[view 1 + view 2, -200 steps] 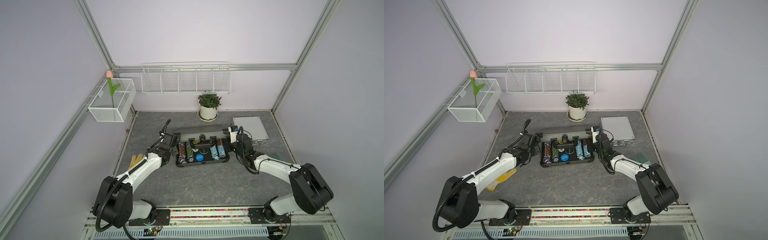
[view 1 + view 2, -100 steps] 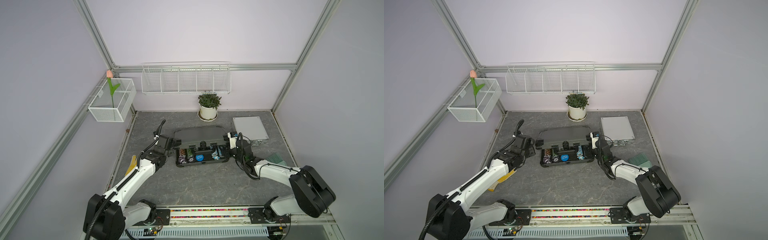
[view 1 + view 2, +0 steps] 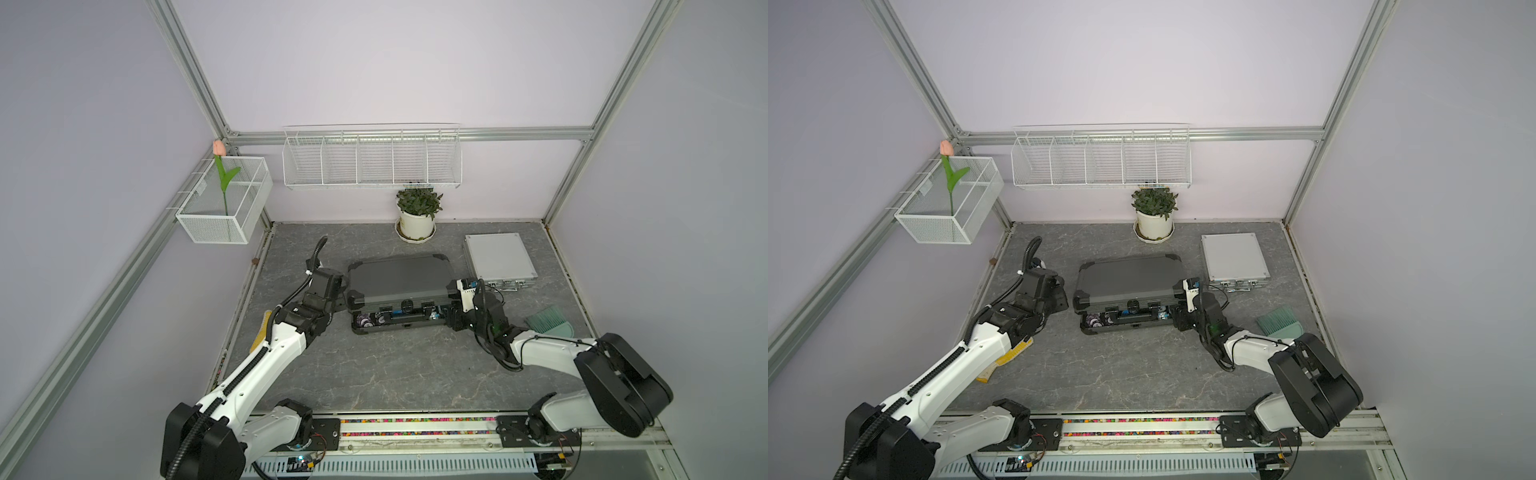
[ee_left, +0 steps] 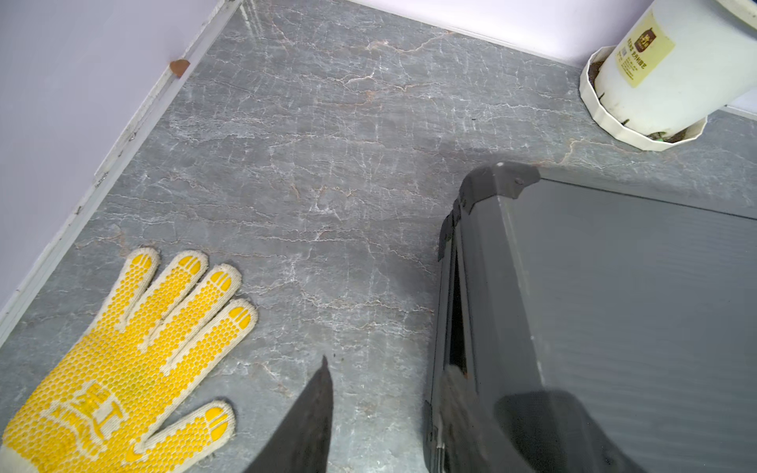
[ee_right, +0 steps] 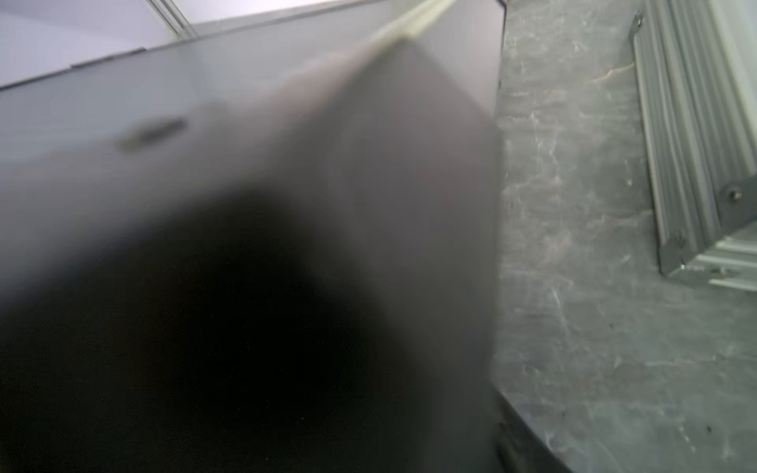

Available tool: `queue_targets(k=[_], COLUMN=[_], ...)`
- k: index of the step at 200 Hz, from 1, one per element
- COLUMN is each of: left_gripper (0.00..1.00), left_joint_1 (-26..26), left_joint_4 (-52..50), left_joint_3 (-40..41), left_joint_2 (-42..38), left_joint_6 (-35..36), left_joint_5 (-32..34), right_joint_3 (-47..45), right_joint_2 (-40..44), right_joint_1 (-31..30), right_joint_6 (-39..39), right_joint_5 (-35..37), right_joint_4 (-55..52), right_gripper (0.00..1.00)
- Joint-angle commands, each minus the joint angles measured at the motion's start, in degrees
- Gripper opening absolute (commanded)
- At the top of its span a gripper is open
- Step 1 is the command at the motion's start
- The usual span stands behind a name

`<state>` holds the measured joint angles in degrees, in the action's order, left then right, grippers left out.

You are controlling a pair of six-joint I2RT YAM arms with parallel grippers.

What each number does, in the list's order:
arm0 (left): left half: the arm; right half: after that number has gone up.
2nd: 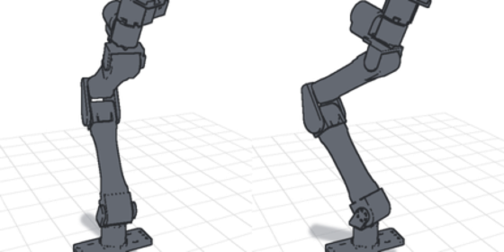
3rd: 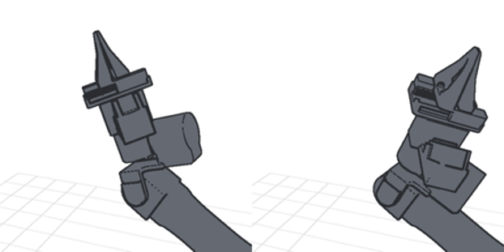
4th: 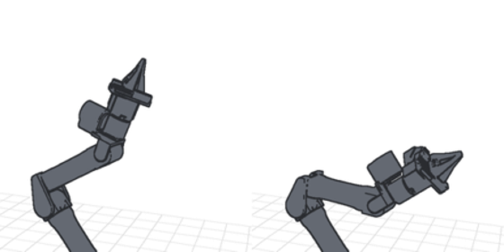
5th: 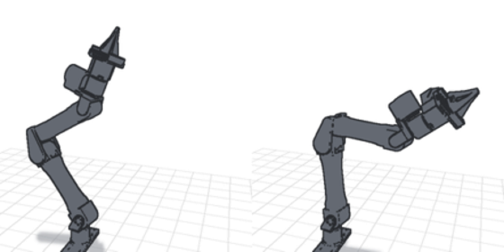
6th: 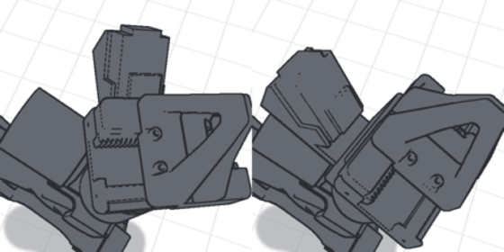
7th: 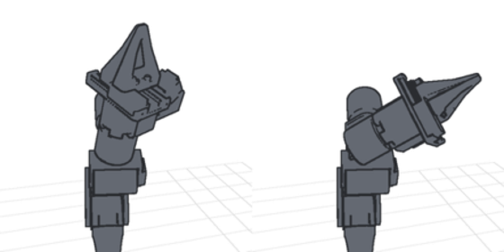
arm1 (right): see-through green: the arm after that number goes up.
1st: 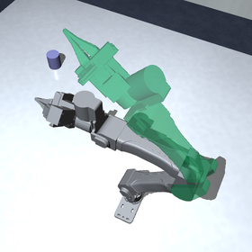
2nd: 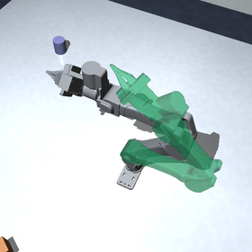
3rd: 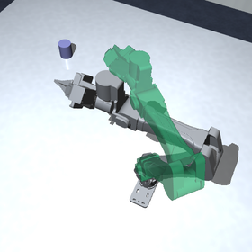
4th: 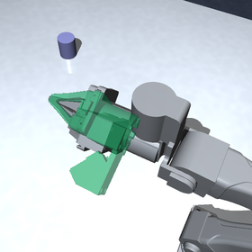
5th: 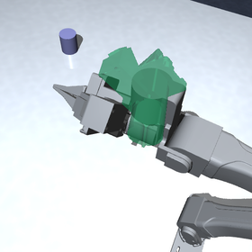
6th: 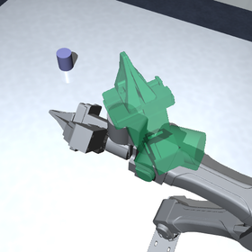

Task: Close the poker set cases
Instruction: Close the lid of the poker set case.

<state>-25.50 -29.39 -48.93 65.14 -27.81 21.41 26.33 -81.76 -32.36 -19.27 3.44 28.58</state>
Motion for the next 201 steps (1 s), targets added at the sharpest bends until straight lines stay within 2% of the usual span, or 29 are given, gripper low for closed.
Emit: queue_targets(k=[1, 67, 122, 178, 201], left_gripper=[0.47, 0.56, 0.58, 0.58, 0.58], left_joint_1=[-0.2, -3.4, -7.1, -7.8, -7.9], left_joint_4=[2.0, 4.4, 6.5, 9.2, 9.7], left_joint_3=[-3.3, -7.6, -10.5, -9.9, -9.9], left_joint_2=[1.9, 8.3, 14.7, 19.3, 20.3], left_joint_6=[1.2, 2.7, 3.5, 2.3, 2.2], left_joint_5=[-2.0, -3.5, -3.6, -5.4, -5.7], right_joint_3=[-0.6, -0.4, -0.9, -0.9, -1.4], right_joint_2=[0.6, 1.4, 4.3, 8.3, 10.0], right_joint_1=[-0.3, -1.3, -2.1, -3.3, -4.1], right_joint_6=[-0.1, 1.2, 2.2, 3.4, 4.4], right_joint_5=[1.4, 2.2, 3.5, 4.1, 2.1], right_joint_4=[2.7, -1.3, -6.0, -12.8, -13.7], right_gripper=[0.63, 0.63, 0.64, 0.64, 0.64])
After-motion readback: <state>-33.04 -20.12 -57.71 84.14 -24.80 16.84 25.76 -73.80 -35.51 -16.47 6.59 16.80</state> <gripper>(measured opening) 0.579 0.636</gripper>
